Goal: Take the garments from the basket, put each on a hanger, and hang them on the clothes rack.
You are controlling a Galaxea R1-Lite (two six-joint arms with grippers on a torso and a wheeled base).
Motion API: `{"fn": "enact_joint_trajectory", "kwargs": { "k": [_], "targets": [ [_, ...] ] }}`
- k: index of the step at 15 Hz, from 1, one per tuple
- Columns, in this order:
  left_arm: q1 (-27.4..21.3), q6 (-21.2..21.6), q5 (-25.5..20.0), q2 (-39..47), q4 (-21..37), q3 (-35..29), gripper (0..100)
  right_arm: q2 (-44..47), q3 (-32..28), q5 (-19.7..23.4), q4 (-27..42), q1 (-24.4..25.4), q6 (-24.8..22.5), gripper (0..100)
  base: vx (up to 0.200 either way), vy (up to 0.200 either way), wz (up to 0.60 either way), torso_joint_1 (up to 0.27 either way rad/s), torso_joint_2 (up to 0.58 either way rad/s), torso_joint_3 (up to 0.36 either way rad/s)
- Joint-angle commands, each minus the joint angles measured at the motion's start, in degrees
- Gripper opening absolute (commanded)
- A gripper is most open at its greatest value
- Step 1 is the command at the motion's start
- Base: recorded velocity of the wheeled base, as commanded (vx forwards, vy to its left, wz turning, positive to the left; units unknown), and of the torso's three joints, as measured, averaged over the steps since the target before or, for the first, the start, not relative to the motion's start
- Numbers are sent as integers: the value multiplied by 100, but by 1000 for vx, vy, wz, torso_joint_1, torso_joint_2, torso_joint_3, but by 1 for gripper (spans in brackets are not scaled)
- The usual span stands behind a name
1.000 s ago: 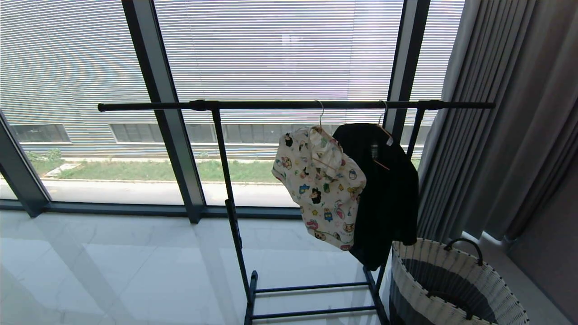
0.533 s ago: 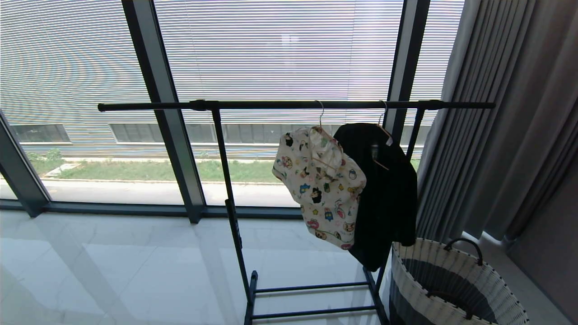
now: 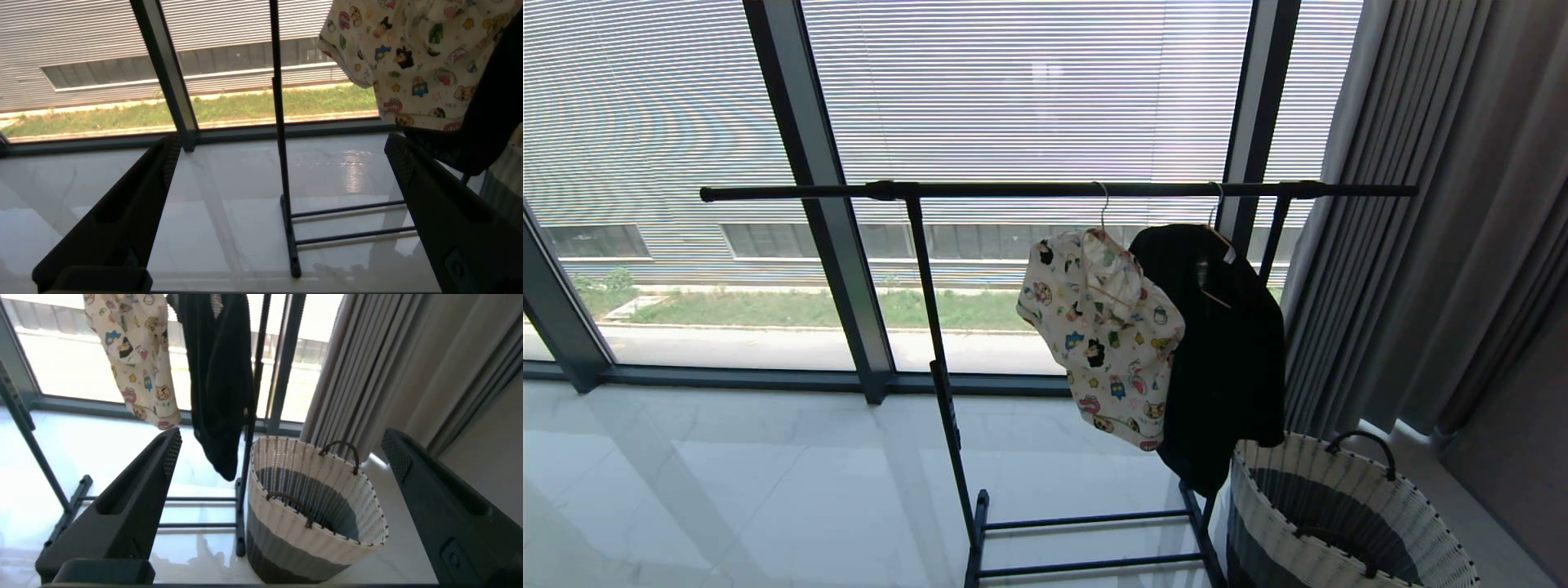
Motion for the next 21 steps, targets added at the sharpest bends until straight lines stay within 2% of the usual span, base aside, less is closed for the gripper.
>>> {"fn": "enact_joint_trajectory", "kwargs": {
  "k": [1, 4, 6, 10, 21],
  "targets": [
    [0, -1, -1, -2, 0, -4, 100, -7, 0, 6, -4, 2, -4, 100, 0, 0, 0, 0, 0, 0],
    [0, -1, -1, -2, 0, 5, 100, -7, 0, 6, -12, 2, -223, 100, 0, 0, 0, 0, 0, 0],
    [0, -1, -1, -2, 0, 5, 100, -7, 0, 6, -4, 2, -206, 100, 0, 0, 0, 0, 0, 0],
    [0, -1, -1, -2, 0, -4, 100, -7, 0, -2, 5, 2, 146, 100, 0, 0, 0, 0, 0, 0],
    [0, -1, -1, -2, 0, 5, 100, -7, 0, -2, 14, 2, 137, 100, 0, 0, 0, 0, 0, 0]
  ]
}}
